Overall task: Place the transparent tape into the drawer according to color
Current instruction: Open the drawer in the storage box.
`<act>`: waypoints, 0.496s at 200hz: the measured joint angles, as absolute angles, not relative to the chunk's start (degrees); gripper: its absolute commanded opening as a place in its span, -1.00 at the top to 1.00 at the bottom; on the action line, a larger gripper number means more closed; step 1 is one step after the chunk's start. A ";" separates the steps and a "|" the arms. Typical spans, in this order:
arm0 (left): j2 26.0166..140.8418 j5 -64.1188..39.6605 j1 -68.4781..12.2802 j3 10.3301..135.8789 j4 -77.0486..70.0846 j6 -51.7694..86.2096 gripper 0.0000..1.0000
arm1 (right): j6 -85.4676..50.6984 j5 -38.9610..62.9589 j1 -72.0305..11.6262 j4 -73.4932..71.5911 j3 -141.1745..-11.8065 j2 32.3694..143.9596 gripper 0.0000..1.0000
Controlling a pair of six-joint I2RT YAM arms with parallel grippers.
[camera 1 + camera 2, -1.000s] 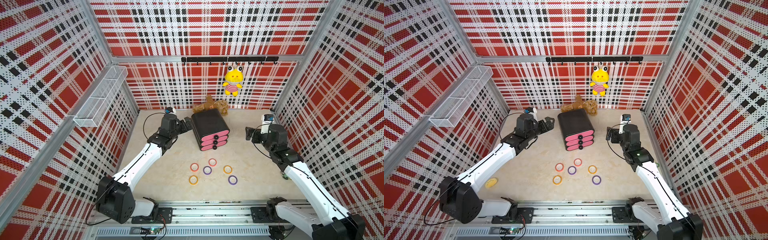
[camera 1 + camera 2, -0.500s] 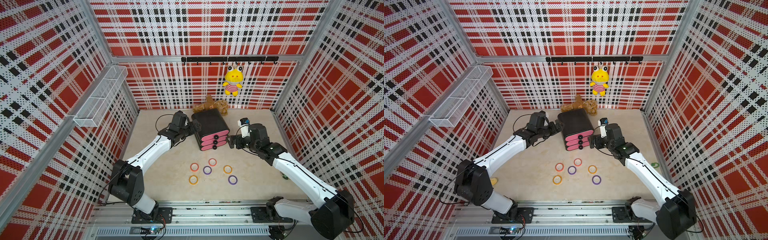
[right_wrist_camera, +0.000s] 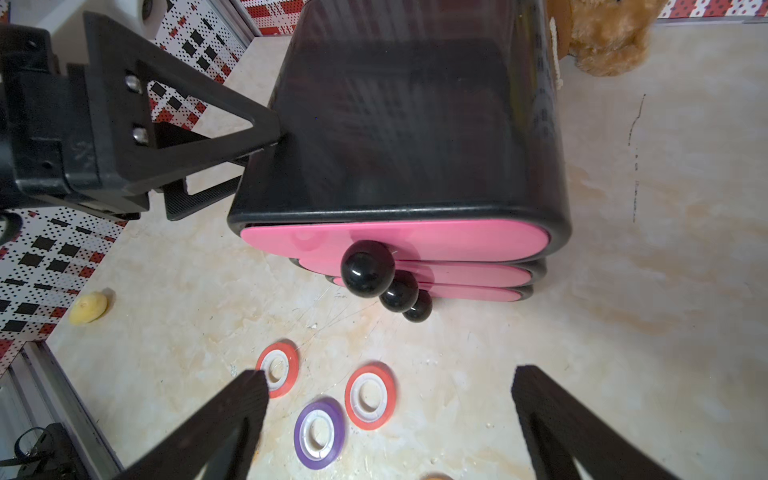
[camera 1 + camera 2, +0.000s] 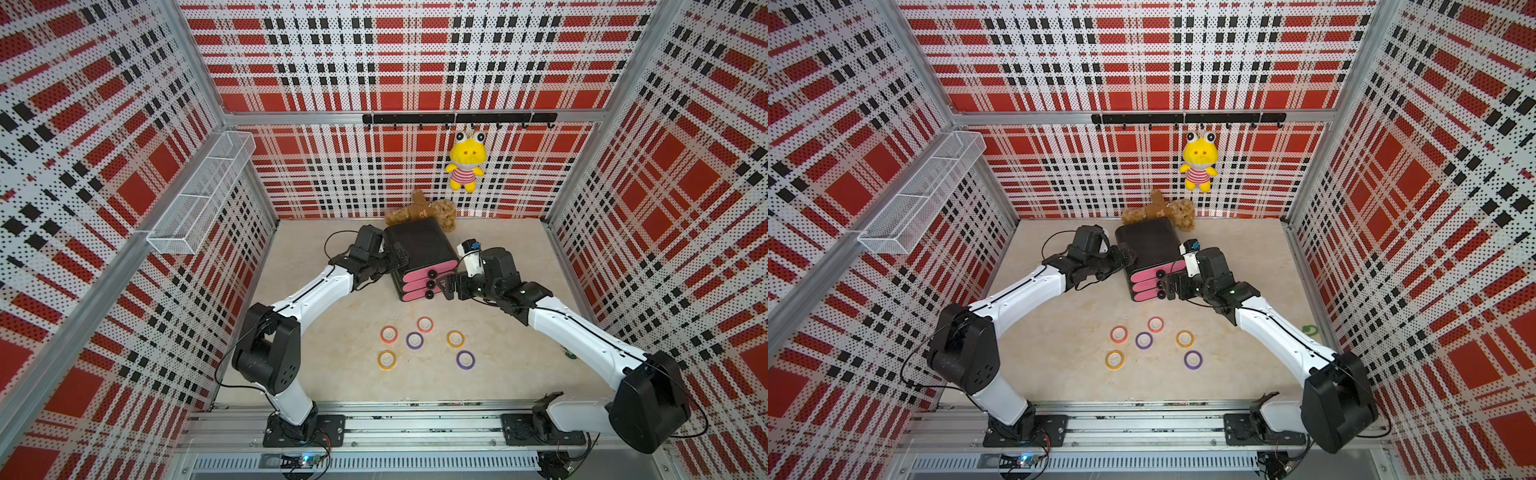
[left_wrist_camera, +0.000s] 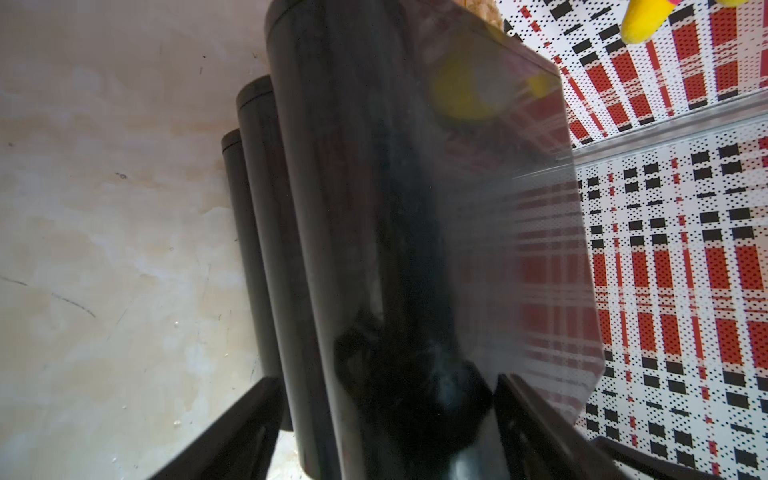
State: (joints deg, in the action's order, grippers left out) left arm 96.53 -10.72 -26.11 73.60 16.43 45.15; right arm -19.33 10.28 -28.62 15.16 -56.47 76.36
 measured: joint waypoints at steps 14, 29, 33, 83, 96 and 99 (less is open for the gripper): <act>96.92 -11.31 -26.15 73.69 15.70 45.47 -0.63 | -19.84 10.52 -28.77 14.04 -56.47 76.62 -0.82; 97.30 -11.79 -26.15 73.91 15.33 45.78 -0.62 | -20.34 10.85 -28.82 12.91 -56.47 76.93 -0.77; 97.43 -11.86 -26.15 74.08 15.31 45.84 -0.62 | -20.36 10.96 -28.91 12.69 -56.47 77.10 -0.75; 98.02 -12.23 -26.17 74.52 15.03 46.11 -0.58 | -21.08 11.64 -30.28 12.05 -57.60 81.71 -0.64; 98.02 -12.23 -26.17 74.52 15.03 46.11 -0.57 | -21.54 11.62 -30.28 11.99 -57.60 82.46 -0.61; 98.02 -12.23 -26.17 74.52 15.03 46.09 -0.57 | -21.58 11.62 -30.28 11.92 -57.60 82.65 -0.61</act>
State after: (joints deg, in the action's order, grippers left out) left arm 98.02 -12.23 -26.17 74.52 15.03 46.09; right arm -21.58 11.62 -30.28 11.92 -57.60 82.65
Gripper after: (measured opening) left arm 0.788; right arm 0.814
